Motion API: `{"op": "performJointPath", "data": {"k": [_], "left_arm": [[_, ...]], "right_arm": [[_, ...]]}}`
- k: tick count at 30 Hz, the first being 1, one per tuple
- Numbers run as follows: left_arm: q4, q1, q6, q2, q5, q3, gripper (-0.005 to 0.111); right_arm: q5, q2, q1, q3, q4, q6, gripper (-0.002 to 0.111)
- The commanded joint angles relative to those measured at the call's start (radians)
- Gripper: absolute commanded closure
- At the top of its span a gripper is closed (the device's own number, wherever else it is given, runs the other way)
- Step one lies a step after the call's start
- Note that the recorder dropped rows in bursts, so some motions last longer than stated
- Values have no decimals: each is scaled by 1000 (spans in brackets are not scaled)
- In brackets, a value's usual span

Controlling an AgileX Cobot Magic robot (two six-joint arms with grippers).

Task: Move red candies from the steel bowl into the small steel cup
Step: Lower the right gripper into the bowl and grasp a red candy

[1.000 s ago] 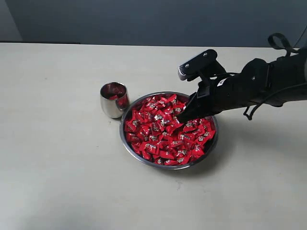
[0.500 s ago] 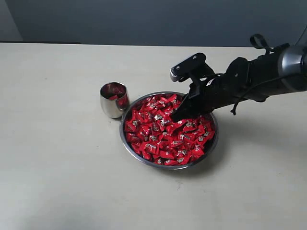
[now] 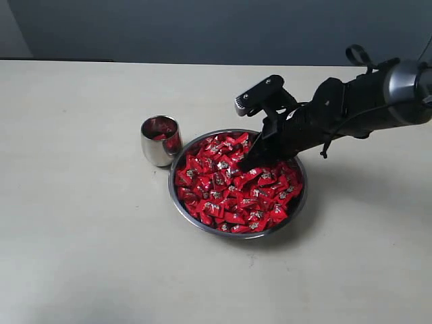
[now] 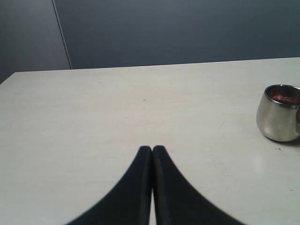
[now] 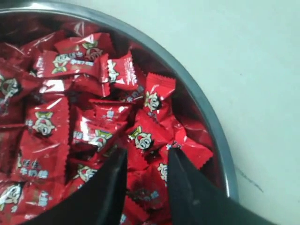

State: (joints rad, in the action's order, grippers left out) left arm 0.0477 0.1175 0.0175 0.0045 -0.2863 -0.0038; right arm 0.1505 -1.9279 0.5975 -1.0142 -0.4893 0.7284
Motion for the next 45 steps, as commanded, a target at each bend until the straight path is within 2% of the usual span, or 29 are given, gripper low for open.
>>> {"op": "performJointPath", "data": {"k": [1, 38, 41, 45], "left_arm": [[-3, 1, 2, -4, 2, 4, 106], [-3, 1, 2, -4, 2, 4, 106], [-3, 1, 2, -4, 2, 4, 106], [-3, 1, 2, -4, 2, 4, 106]], "right_arm": [[-16, -1, -4, -8, 21, 4, 78], [4, -58, -4, -8, 82, 4, 78], [4, -58, -4, -8, 82, 4, 85], [-1, -58, -4, -8, 82, 4, 109]]}}
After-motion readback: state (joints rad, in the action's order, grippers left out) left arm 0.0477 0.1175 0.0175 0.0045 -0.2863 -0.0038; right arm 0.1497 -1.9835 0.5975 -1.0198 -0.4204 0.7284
